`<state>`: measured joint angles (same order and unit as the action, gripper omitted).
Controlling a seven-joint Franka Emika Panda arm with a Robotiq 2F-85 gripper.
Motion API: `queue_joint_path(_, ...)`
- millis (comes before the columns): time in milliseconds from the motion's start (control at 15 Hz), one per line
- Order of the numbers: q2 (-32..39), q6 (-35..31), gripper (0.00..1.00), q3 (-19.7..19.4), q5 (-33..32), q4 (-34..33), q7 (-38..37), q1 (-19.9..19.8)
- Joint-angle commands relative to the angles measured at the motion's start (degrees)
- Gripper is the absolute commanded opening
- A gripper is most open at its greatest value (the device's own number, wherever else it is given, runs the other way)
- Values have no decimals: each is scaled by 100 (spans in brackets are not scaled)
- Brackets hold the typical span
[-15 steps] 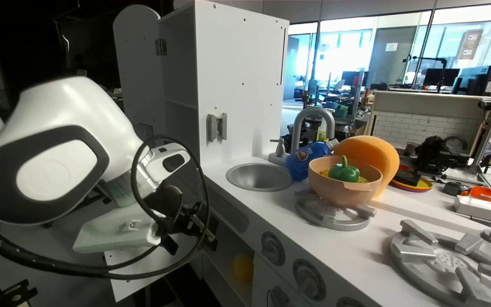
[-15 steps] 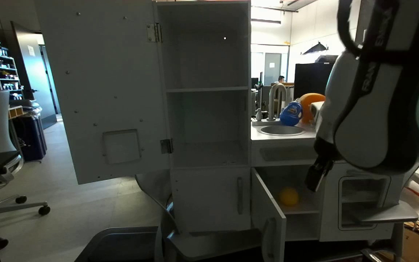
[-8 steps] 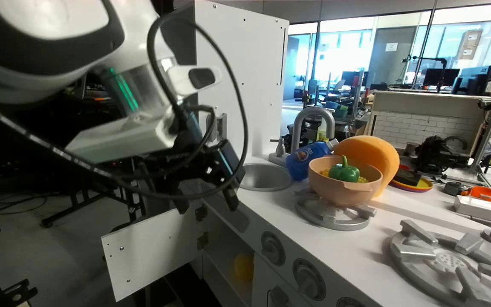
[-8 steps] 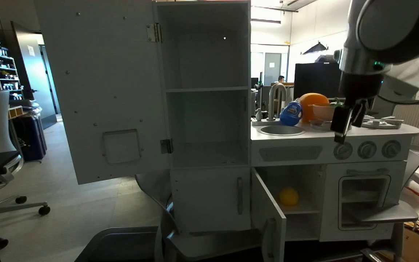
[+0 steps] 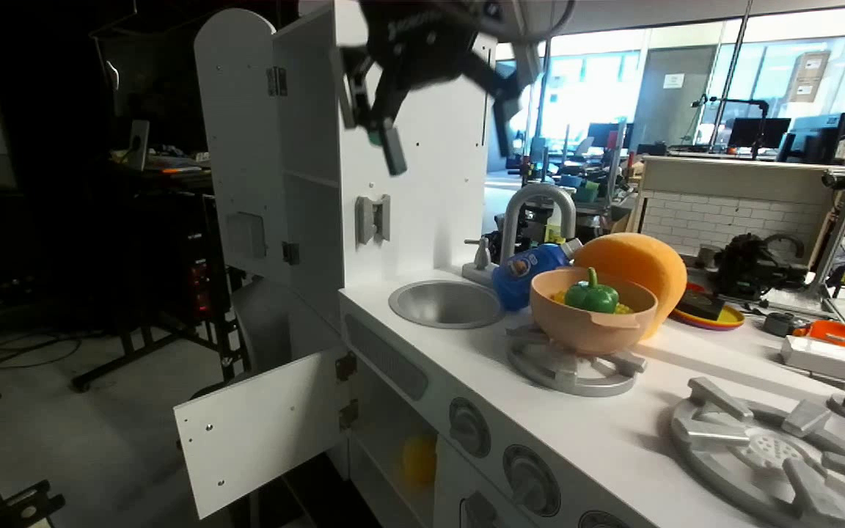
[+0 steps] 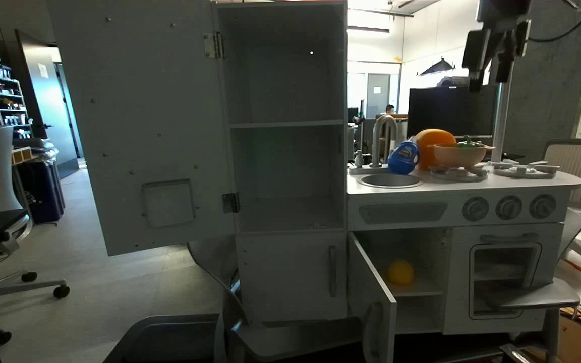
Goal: Remove the yellow sponge from the sink and place it inside the bottom cabinet, pick up the green pepper and put it inside the bottom cabinet.
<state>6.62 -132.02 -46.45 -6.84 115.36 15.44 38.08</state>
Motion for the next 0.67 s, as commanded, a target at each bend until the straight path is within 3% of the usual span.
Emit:
queue_joint_path(0,509,1239,100,1122,409,-1487,643,-1554)
queue_joint_path(333,1459,2010,100,2701,363,-2897,1054,-3660)
queue_joint_path(600,2053,2518,100,3407,173,-3801,1090,-4438)
